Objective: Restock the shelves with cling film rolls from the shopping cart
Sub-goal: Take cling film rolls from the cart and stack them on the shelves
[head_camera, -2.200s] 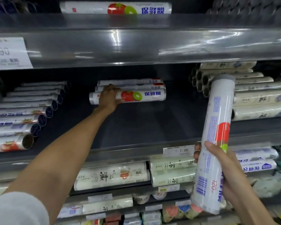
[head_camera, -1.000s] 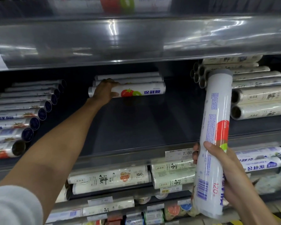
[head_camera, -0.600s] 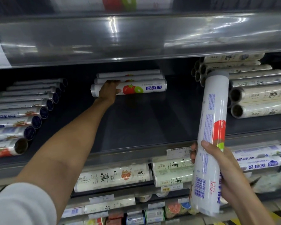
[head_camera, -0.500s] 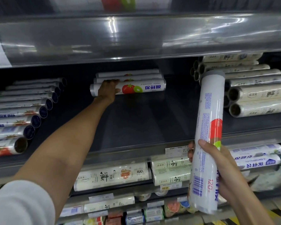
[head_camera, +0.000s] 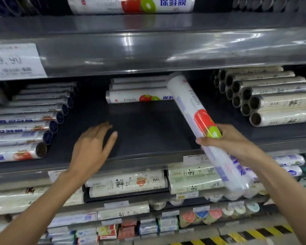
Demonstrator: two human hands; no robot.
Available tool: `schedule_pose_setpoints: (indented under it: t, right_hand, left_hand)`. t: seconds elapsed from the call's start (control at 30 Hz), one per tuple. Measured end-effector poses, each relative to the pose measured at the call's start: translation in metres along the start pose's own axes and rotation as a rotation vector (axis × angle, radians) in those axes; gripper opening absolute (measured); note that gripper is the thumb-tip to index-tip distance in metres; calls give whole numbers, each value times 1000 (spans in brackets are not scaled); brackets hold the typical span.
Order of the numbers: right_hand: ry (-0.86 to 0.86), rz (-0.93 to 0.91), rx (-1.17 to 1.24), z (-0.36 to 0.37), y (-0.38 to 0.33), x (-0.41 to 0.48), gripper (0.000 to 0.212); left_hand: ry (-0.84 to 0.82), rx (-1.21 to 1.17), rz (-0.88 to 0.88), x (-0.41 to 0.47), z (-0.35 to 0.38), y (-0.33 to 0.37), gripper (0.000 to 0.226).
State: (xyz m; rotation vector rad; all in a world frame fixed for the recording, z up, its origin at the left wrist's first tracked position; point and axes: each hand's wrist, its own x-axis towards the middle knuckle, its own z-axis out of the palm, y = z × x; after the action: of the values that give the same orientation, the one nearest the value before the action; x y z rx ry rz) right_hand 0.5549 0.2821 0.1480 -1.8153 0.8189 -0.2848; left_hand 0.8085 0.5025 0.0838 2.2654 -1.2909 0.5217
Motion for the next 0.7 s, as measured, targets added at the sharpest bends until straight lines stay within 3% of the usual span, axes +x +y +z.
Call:
schedule_pose_setpoints:
  t: [0.17, 0.27, 0.4, 0.53, 0.7]
  right_hand:
    - [-93, -197, -694, 11, -32, 79, 36]
    - [-169, -356, -948, 31, -42, 125, 53]
    - [-187, -432, -982, 45, -49, 159, 80]
    - [-198, -456, -914, 45, -45, 167, 87]
    - [-43, -395, -756, -1, -15, 158, 83]
  left_hand:
    - [117, 287, 154, -29, 18, -26, 54]
    - [211, 342, 226, -28, 25, -27, 49]
    - [308, 335, 265, -28, 29, -29, 47]
    - [338, 326, 286, -28, 30, -31, 45]
    - [357, 320, 276, -29, 30, -29, 45]
